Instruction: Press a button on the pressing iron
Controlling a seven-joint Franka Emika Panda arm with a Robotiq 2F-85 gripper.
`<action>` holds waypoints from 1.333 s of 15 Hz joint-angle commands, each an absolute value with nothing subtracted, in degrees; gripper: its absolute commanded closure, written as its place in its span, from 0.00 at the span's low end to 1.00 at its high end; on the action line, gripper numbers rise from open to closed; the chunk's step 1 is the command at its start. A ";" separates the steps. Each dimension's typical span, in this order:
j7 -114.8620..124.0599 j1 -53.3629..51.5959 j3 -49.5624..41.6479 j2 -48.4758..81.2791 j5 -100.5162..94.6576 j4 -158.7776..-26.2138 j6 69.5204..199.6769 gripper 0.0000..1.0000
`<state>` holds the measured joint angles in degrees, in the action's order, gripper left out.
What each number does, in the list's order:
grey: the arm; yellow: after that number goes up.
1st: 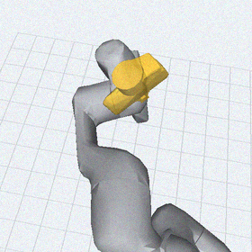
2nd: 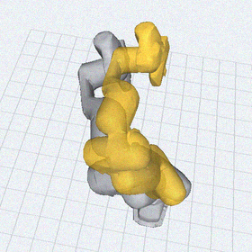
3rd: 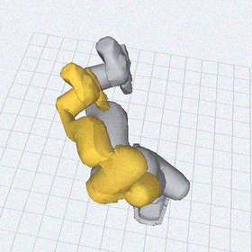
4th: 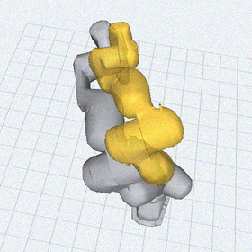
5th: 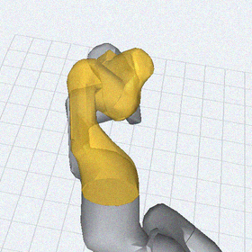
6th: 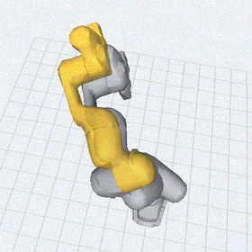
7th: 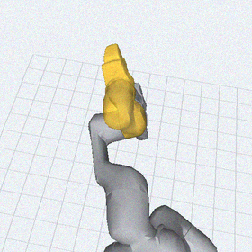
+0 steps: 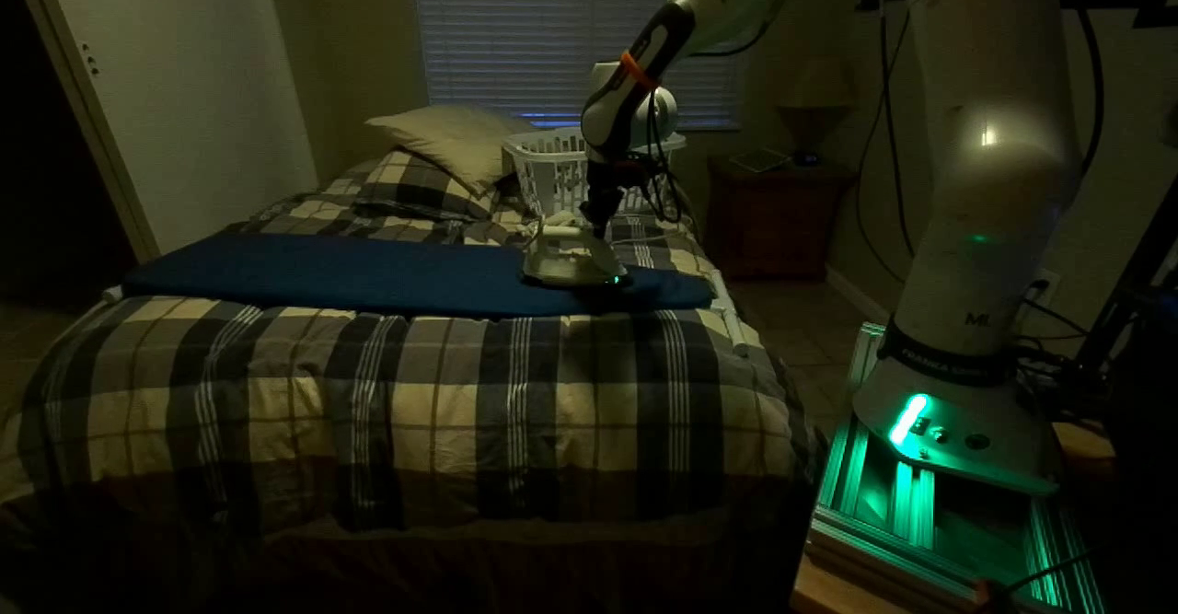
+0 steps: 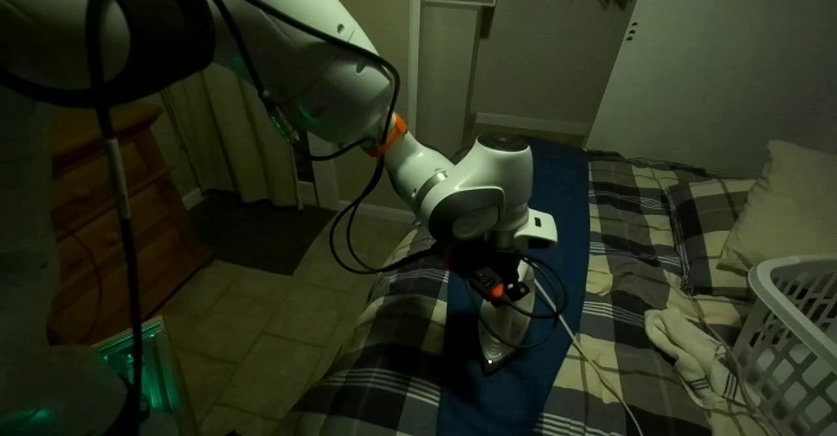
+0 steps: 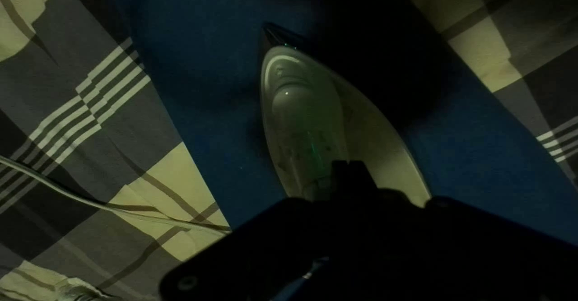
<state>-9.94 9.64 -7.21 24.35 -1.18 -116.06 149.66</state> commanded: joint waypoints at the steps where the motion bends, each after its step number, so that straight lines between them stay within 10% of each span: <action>1: -9.30 10.39 -6.08 27.46 -0.29 -114.66 150.68 0.94; 20: -10.68 10.17 -5.93 21.70 -1.26 -115.91 149.79 0.93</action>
<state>-9.92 9.62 -6.62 23.13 -1.19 -115.58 149.92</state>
